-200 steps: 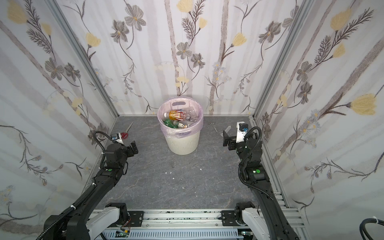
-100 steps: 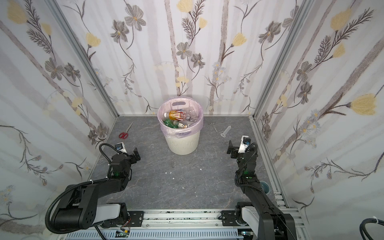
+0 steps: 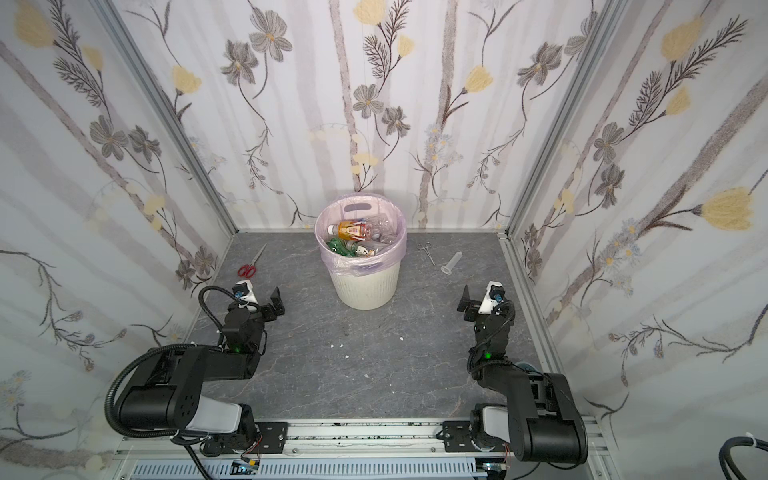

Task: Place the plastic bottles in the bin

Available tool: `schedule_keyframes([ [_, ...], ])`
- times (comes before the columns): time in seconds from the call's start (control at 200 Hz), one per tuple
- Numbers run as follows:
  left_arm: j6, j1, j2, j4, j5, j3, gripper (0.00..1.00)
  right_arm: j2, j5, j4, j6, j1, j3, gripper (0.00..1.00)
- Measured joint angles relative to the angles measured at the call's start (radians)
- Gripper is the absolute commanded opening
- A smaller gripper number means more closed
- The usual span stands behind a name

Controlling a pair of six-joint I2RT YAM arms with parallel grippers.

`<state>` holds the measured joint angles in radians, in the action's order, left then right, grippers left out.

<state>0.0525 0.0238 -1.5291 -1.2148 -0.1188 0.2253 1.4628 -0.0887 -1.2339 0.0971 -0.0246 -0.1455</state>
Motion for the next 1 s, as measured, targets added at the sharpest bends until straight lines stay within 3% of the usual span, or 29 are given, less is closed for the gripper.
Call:
schedule_keyframes([
  [0.185, 0.004, 0.016, -0.055, -0.087, -0.013, -0.014, 1.0, 0.042, 0.001, -0.11, -0.001, 0.002, 0.01, 1.0],
  [1.0, 0.026, 0.014, -0.058, -0.119, -0.071, -0.012, 1.0, 0.05, 0.004, -0.064, -0.04, 0.037, -0.054, 1.0],
])
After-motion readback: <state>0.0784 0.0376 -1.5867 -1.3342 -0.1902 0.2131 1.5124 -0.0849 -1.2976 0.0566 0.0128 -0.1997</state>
